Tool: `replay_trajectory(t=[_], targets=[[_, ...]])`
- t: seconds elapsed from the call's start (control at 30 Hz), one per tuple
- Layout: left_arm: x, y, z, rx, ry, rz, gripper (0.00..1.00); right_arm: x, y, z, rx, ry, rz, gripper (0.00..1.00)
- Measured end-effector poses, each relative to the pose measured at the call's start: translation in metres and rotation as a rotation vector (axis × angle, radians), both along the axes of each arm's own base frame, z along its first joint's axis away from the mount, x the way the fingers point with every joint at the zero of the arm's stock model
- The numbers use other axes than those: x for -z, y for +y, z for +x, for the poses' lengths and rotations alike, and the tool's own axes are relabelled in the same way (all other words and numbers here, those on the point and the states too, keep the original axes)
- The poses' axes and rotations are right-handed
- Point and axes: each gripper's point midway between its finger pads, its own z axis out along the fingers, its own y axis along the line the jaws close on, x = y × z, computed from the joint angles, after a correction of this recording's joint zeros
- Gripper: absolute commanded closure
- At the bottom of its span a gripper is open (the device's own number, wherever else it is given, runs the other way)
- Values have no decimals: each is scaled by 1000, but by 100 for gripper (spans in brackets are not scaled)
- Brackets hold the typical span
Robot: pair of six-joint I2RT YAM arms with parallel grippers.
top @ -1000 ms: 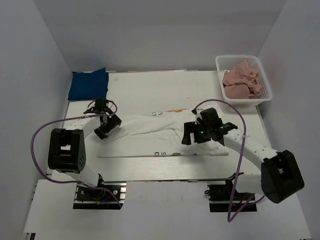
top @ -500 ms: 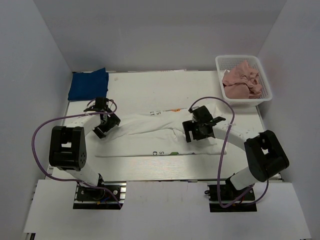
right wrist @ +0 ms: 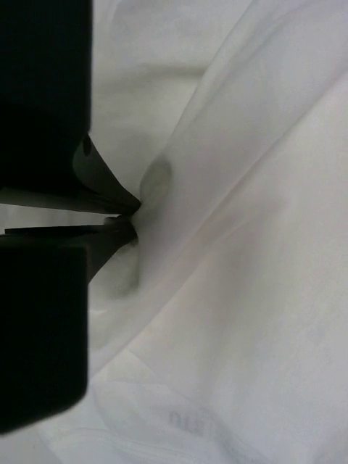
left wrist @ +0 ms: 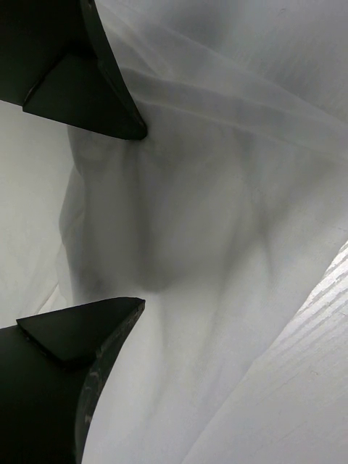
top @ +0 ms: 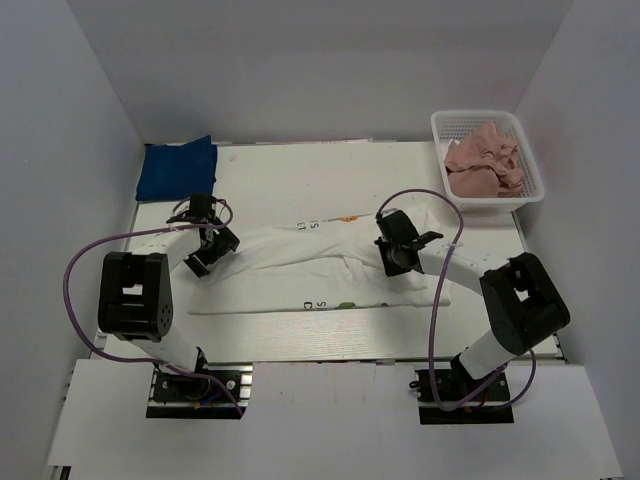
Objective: Fold and stack the t-shirts
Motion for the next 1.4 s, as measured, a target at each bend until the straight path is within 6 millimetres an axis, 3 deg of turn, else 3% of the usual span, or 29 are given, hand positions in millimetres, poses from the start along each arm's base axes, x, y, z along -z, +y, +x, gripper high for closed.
replay_trajectory(t=[0.1, 0.43, 0.6, 0.67, 0.73, 0.8, 0.83, 0.87, 1.03, 1.17, 1.3, 1.4], targets=[[0, 0, 0, 2, 2, 3, 0, -5, 3, -1, 1, -9, 16, 99], [-4, 0, 5, 3, -5, 4, 0, -43, 37, -21, -82, 32, 205, 100], [-7, 1, 8, 10, -6, 10, 0, -46, 52, -38, -139, 124, 261, 100], [-8, 2, 8, 12, -2, 17, 0, -43, 53, -45, -154, 172, 253, 91], [-11, 4, 10, 11, -3, 26, 0, -40, 51, -52, -169, 212, 244, 61], [-14, 6, 12, 8, -7, 38, 0, -40, 48, -60, -186, 243, 231, 46], [-15, 6, 13, 6, -9, 41, 0, -40, 47, -62, -195, 249, 228, 14], [-16, 7, 13, 5, -9, 44, 0, -41, 47, -64, -198, 255, 230, 10], [-20, 8, 17, 5, -18, 50, 0, -71, 52, -62, -236, 172, 298, 10], [-25, 8, 21, 3, -30, 53, 0, -93, 49, -48, -184, 80, 350, 10], [-25, 10, 21, 0, -29, 61, 0, -85, 27, -31, -28, 76, 347, 12], [-24, 10, 20, 0, -24, 62, 0, -70, 5, -29, 89, 108, 338, 15]])
